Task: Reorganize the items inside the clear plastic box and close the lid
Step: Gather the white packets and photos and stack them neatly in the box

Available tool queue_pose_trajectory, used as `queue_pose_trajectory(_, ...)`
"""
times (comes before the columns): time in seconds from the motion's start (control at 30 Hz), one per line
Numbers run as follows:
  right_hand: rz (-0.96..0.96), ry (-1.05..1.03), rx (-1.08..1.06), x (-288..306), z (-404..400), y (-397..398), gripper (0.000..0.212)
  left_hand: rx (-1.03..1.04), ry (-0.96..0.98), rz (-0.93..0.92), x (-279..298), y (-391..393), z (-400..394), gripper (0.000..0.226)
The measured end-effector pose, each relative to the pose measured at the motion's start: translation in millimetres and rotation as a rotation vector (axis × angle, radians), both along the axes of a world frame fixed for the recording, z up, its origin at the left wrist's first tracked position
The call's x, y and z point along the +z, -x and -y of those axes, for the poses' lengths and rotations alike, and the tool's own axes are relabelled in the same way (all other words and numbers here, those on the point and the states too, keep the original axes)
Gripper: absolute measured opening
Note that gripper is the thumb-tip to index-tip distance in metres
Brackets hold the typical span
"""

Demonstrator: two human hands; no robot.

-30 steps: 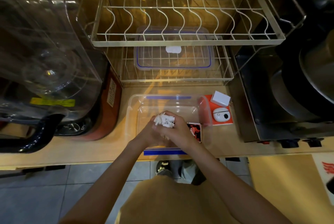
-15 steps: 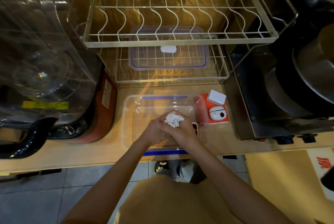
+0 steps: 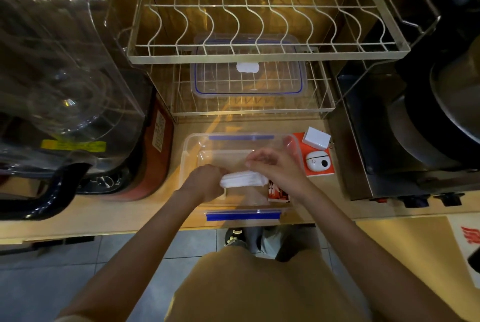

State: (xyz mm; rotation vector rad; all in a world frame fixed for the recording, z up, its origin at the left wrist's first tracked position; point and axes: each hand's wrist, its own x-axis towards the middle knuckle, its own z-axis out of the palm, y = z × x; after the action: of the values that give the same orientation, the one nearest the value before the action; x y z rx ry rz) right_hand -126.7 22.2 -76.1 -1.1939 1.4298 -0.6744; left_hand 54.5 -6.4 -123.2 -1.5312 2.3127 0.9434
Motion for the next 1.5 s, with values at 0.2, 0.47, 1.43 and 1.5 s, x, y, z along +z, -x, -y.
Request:
queue_pose_trajectory(0.2,-0.678,0.140,0.664,-28.5,1.1,-18.9,0.060,-0.065,0.016,0.092,-2.6,0.1,-8.6,0.033)
queue_pose_trajectory(0.47,-0.833,0.103,0.771,-49.7,8.4,-42.2,0.030,-0.007,-0.065,0.035,-1.7,1.0,-14.7,0.037)
queue_pose_trajectory(1.43,-0.644,-0.040,0.654,-65.5,6.0,-32.1,0.025,0.069,0.181,0.059,-6.1,-10.2,-46.4,0.044)
queue_pose_trajectory(1.5,-0.584,-0.024,0.637,-67.0,3.1,-32.3,0.024,0.058,0.190,0.046,-3.9,-10.3,-47.0,0.042)
